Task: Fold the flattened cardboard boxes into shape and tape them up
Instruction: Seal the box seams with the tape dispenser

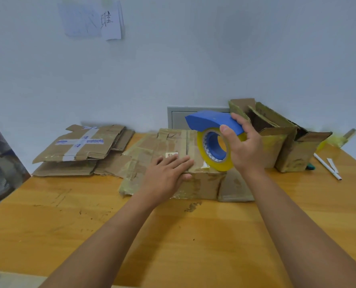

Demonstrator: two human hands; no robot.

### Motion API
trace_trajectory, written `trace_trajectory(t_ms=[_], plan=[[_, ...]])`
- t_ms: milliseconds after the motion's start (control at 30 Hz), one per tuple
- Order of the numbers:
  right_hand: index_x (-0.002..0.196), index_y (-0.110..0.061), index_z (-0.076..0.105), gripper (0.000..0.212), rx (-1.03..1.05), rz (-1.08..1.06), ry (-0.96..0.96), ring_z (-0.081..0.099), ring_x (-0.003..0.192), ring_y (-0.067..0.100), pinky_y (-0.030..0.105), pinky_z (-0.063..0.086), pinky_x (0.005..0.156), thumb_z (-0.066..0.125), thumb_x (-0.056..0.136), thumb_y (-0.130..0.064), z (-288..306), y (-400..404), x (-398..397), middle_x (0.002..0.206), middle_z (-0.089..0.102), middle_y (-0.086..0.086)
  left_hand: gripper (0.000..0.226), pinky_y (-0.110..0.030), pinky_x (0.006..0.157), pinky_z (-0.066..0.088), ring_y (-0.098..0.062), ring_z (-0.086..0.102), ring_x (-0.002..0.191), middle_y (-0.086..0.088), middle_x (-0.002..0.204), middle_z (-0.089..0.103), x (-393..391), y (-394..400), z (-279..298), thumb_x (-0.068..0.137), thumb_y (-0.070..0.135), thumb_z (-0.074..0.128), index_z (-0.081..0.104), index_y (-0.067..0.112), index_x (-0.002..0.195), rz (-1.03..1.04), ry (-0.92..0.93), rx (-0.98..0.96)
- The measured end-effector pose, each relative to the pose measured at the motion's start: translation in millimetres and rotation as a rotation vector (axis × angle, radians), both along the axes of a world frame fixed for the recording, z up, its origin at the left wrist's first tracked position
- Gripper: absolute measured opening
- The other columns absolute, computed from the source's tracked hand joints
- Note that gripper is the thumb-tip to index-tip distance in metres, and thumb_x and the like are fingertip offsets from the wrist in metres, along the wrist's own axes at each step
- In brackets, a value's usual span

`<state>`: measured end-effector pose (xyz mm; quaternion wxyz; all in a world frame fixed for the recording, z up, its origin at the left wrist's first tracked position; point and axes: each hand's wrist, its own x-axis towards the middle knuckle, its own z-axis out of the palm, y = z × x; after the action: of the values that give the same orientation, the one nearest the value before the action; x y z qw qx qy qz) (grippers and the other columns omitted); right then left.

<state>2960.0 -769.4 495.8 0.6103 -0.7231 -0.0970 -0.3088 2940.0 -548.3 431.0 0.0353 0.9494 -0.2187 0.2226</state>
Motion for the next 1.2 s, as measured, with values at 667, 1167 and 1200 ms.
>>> trace_trajectory(t_ms=[667, 1167, 1200], plan=[[0.130, -0.047, 0.059, 0.052, -0.118, 0.140, 0.169, 0.063, 0.108, 0.010, 0.033, 0.057, 0.090, 0.069, 0.082, -0.063, 11, -25, 0, 0.124, 0.060, -0.016, 0.040, -0.039, 0.109, 0.037, -0.020, 0.045, 0.139, 0.008, 0.143, 0.055, -2, 0, 5, 0.104, 0.041, 0.043, 0.060, 0.026, 0.138, -0.081, 0.004, -0.125], [0.119, -0.032, 0.070, 0.038, 0.005, 0.369, 0.135, 0.067, 0.098, 0.007, 0.018, 0.053, 0.074, 0.064, 0.081, -0.036, 18, -29, -3, 0.107, 0.069, -0.020, 0.039, -0.026, 0.093, 0.046, -0.009, 0.055, 0.120, 0.014, 0.133, 0.058, 4, 9, 35, 0.097, 0.038, 0.055, 0.056, 0.034, 0.136, -0.026, 0.512, -0.456], [0.118, -0.032, 0.069, 0.038, 0.014, 0.373, 0.132, 0.067, 0.096, 0.006, 0.018, 0.053, 0.074, 0.063, 0.081, -0.035, 16, -29, -3, 0.105, 0.069, -0.022, 0.035, -0.028, 0.097, 0.046, -0.009, 0.057, 0.116, 0.013, 0.132, 0.059, 4, 10, 41, 0.097, 0.033, 0.054, 0.061, 0.029, 0.131, -0.011, 0.603, -0.608]])
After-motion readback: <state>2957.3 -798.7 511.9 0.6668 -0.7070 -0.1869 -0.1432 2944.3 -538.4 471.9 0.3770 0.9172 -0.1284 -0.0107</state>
